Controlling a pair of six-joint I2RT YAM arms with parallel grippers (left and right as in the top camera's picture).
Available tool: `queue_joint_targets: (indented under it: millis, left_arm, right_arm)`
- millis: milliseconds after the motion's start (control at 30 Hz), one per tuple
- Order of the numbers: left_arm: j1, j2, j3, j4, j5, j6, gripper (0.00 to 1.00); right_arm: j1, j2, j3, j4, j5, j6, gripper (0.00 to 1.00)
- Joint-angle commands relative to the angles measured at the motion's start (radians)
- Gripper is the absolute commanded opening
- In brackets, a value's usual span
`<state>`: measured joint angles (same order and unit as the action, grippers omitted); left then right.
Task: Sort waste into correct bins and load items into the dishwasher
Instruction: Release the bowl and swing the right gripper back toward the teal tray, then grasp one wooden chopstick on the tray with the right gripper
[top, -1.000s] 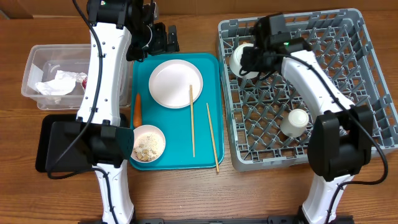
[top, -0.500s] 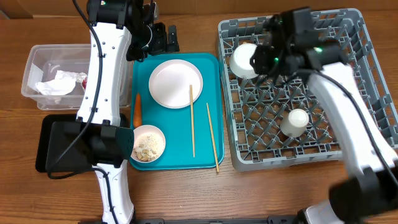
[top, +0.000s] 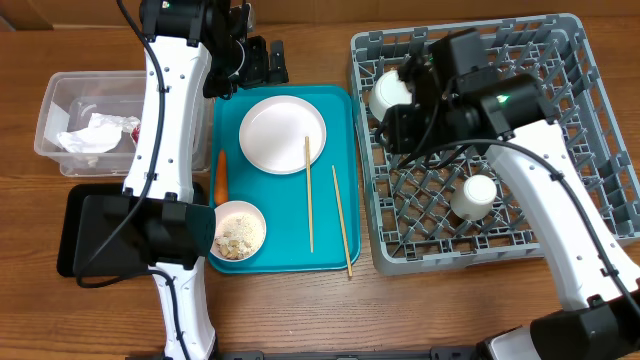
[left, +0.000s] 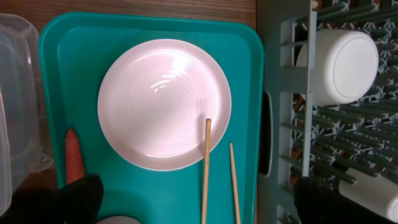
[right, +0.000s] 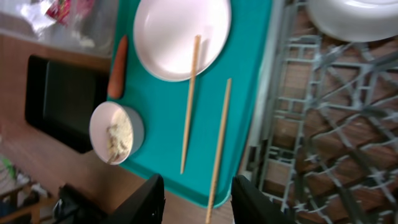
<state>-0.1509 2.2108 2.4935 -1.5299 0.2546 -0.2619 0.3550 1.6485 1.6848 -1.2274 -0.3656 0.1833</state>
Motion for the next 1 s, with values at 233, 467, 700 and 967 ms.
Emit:
queue_joint_targets:
  millis: [233,467,700,967]
  left_arm:
    - [-0.005,-0.001,0.011,-0.122,0.002,0.026,0.53]
    - [-0.035,-0.05,-0.002,-0.16,-0.012,0.045,0.26]
    - [-0.046,-0.185,-0.009,-0.16,-0.056,0.045,0.27]
    - [-0.038,-0.406,-0.092,-0.16,-0.097,0.044,0.29]
  right_arm:
    - [0.14,-0.003,-0.037,0.003,-0.013,0.005,0.44]
    - [0.14,-0.003,-0.05,0.008,0.009,0.005,0.53]
    - [0.149,-0.002,-0.051,0.024,0.009,0.045,0.54]
    - [0.254,0.011,-0.134,0.229,0.157,0.145,0.53]
